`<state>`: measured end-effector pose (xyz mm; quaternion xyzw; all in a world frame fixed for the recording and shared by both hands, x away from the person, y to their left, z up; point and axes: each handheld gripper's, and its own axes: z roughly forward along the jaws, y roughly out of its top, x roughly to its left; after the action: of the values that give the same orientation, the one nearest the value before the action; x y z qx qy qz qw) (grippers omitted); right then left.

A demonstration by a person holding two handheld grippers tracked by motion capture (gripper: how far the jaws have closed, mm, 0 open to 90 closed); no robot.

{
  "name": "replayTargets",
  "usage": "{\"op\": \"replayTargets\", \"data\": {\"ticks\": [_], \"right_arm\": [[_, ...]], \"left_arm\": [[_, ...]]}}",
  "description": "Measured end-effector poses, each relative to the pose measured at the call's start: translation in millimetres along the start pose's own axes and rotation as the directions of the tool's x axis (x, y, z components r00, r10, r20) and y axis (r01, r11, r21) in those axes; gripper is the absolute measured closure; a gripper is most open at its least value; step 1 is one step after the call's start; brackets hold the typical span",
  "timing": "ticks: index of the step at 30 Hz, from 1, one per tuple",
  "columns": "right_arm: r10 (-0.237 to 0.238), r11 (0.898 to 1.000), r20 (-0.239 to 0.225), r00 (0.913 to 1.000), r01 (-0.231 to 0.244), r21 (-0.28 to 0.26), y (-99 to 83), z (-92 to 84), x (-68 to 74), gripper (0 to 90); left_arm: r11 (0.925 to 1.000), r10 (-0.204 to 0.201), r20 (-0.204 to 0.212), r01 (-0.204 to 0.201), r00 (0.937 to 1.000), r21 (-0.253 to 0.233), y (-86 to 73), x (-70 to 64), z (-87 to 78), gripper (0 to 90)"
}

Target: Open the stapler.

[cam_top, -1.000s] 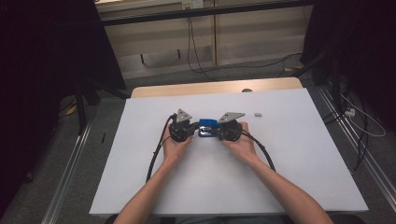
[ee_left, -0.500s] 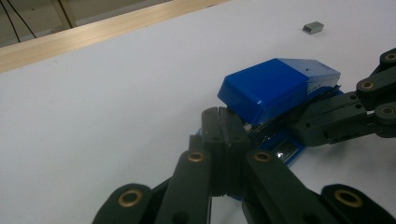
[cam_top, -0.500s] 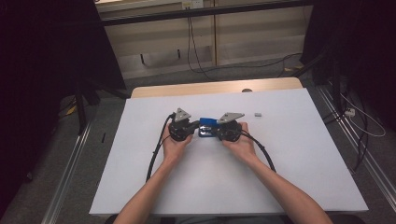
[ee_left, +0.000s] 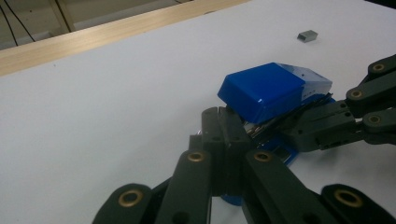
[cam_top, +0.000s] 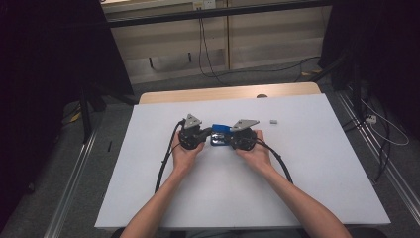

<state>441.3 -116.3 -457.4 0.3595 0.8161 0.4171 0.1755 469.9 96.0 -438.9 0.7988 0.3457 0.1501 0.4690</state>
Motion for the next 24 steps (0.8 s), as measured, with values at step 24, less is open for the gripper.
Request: {"op": "replayTargets", "data": {"ticks": [24], "right_arm": [[0.0,0.996,0.004,1.0,0.0,-0.095,7.9,-5.6,9.9,90.0]], "left_arm": [[0.9996,0.01,-0.005,-0.01,0.9999,-0.026,6.7,-5.2,-4.2,90.0]]}}
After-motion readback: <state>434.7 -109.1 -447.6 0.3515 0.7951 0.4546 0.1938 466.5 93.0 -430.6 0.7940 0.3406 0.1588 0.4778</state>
